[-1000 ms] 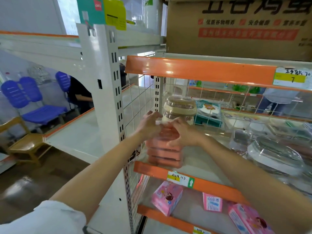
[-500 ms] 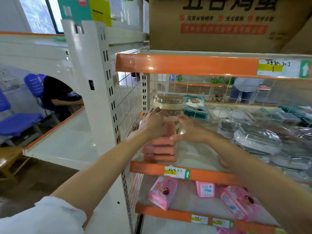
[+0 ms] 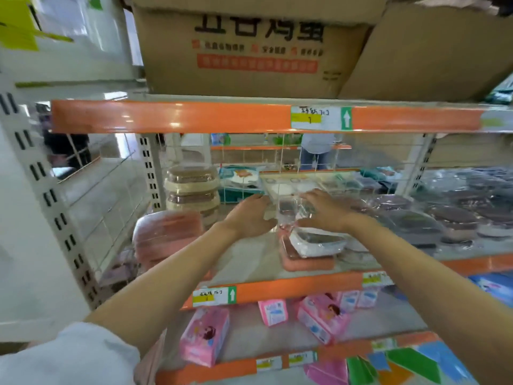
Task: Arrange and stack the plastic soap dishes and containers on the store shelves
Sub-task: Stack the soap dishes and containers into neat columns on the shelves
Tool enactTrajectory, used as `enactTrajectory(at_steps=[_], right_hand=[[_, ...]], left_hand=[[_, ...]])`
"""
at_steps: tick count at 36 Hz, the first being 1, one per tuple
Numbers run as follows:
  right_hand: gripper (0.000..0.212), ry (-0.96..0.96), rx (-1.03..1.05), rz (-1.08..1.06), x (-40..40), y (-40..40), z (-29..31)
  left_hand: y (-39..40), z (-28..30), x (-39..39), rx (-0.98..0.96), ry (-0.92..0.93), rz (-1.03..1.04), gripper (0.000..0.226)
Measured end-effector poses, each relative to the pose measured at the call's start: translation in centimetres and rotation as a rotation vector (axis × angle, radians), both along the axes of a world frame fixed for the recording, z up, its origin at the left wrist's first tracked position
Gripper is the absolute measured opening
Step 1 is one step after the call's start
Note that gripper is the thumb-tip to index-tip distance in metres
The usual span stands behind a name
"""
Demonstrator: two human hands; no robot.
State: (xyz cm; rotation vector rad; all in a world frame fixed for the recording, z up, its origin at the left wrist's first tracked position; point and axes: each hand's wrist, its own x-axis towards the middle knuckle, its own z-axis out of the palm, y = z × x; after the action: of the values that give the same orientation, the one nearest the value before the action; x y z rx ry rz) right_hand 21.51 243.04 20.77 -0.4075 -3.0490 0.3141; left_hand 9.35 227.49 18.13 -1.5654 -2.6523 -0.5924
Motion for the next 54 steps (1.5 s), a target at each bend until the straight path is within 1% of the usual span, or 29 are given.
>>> enactTrajectory(at_steps=[3,5,8,10,12,16,19,20,23,24,26,28,30,33,36,37,39,41,43,45,47,49,50,52,54], right_hand=[[0.079,-0.038,-0.015,-0.012,1.5,2.9,0.3],[0.082,-0.053,-0.034,-0.013,2.4,4.8,0.0],[0.084,-0.054,-0.05,0.014,3.4,7.2,-0.5],[0.087,-0.057,-0.04,0.027,3.7,8.5,-0.7],[0.091,-0.066,-0.038,0.04,3.6,9.6,-0.9],[0.095,-0.081,-0.114,0.066,2.8,11.2,-1.3],[0.089,-0.074,-0.132,0.115,2.2,11.8,-1.7],[0.09,-0.091,-0.138,0.132,2.0,11.8,-1.8],[0.097,-0.133,-0.187,0.124,1.0,12.0,-2.6],[0.097,-0.126,-0.198,0.118,0.8,11.9,-2.7],[0.089,-0.098,-0.189,0.121,0.2,11.6,-2.5],[0.084,-0.077,-0.198,0.149,-0.6,11.0,-2.0],[0.087,-0.043,-0.2,0.184,-1.8,9.9,-1.3],[0.095,-0.007,-0.125,0.249,-3.8,7.8,-1.0],[0.099,-0.016,-0.016,0.305,-5.5,4.9,-1.2],[0.101,-0.032,0.016,0.313,-6.2,3.9,-1.5],[0.103,-0.099,0.066,0.322,-7.6,1.9,-2.4],[0.103,-0.195,0.071,0.334,-8.7,0.2,-3.9],[0.103,-0.28,0.07,0.35,-9.2,-1.2,-5.5],[0.098,-0.318,0.101,0.364,-9.4,-2.2,-7.2],[0.094,-0.341,0.151,0.365,-9.7,-2.6,-8.7],[0.099,-0.352,0.216,0.349,-10.0,-2.5,-9.5],[0.101,-0.351,0.247,0.348,-10.1,-2.4,-9.5],[0.103,-0.338,0.284,0.356,-10.2,-2.2,-8.9],[0.098,-0.295,0.266,0.358,-10.4,-1.7,-7.9]], left_hand=[[3.3,0.1,1.1,-0.047,-0.056,-0.024,0.054],[5.3,-0.1,1.5,-0.124,-0.09,-0.017,0.063],[7.7,-0.6,2.1,-0.186,-0.12,0.015,0.085],[8.8,-0.7,2.8,-0.167,-0.15,0.023,0.102],[9.7,-0.6,3.4,-0.137,-0.168,0.039,0.108],[11.1,-1.1,4.1,-0.135,-0.208,0.111,0.111],[11.4,-1.8,4.5,-0.109,-0.23,0.151,0.104],[11.4,-1.8,4.7,-0.108,-0.231,0.157,0.1],[11.2,-2.1,4.4,-0.087,-0.245,0.171,0.101],[11.0,-2.0,4.3,-0.086,-0.231,0.16,0.097],[10.6,-1.8,3.8,-0.096,-0.196,0.163,0.091],[9.8,-1.5,3.2,-0.103,-0.179,0.198,0.096],[8.6,-1.3,2.3,-0.093,-0.153,0.249,0.099],[6.2,-0.9,0.9,-0.145,-0.088,0.311,0.093],[3.6,-0.5,-0.2,-0.241,0.016,0.34,0.074],[2.7,-0.5,-0.6,-0.252,0.041,0.354,0.073],[1.2,-0.7,-0.9,-0.265,0.039,0.393,0.079],[0.0,-1.0,-0.9,-0.273,0.046,0.411,0.077],[-0.6,-1.4,-0.7,-0.329,0.07,0.408,0.07],[-1.0,-2.2,-0.3,-0.422,0.124,0.391,0.06],[-1.1,-3.4,-0.4,-0.537,0.176,0.327,0.043],[-1.1,-4.7,-0.8,-0.616,0.148,0.273,0.034],[-1.0,-5.3,-0.9,-0.605,0.103,0.283,0.032],[-0.6,-5.8,-0.9,-0.586,0.115,0.285,0.031],[-0.3,-6.3,-0.9,-0.545,0.127,0.321,0.036]])
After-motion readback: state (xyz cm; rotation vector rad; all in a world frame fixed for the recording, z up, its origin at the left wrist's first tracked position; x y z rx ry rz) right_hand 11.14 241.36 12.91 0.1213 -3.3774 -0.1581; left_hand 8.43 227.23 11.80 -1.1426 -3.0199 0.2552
